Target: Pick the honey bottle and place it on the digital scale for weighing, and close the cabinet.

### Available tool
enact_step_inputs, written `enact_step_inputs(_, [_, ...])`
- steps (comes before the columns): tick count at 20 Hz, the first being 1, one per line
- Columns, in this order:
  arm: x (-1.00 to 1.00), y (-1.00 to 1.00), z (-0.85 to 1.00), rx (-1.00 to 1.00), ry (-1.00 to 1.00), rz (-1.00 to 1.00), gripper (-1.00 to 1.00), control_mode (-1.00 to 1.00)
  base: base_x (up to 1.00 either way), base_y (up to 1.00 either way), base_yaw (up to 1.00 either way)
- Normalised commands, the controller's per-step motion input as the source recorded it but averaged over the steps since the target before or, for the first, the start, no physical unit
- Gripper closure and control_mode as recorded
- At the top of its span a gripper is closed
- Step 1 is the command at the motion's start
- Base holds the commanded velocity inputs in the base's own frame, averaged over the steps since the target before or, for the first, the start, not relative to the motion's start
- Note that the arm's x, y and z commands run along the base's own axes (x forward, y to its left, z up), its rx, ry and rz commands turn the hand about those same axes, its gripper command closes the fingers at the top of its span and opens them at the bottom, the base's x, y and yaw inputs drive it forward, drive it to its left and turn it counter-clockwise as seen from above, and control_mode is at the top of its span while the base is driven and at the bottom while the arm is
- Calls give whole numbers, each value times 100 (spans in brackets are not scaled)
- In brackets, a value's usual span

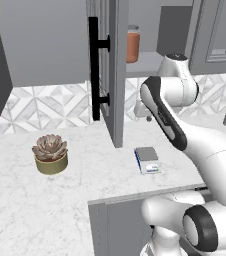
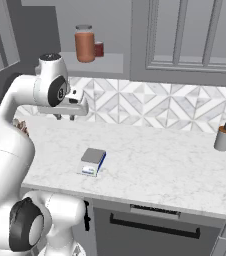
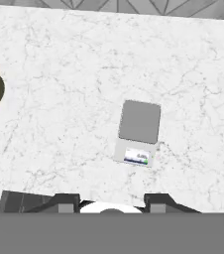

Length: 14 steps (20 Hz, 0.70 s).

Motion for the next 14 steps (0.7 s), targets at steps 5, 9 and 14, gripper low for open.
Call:
enact_step_inputs(5, [-43, 0, 3, 0, -24, -5, -100, -100, 0, 0, 0])
enact_step_inputs(9, [-54, 0, 45, 0, -45, -3, -100, -100, 0, 0, 0])
enact_step_inputs(14, [-4, 0, 94, 0, -37, -4, -100, -100, 0, 0, 0])
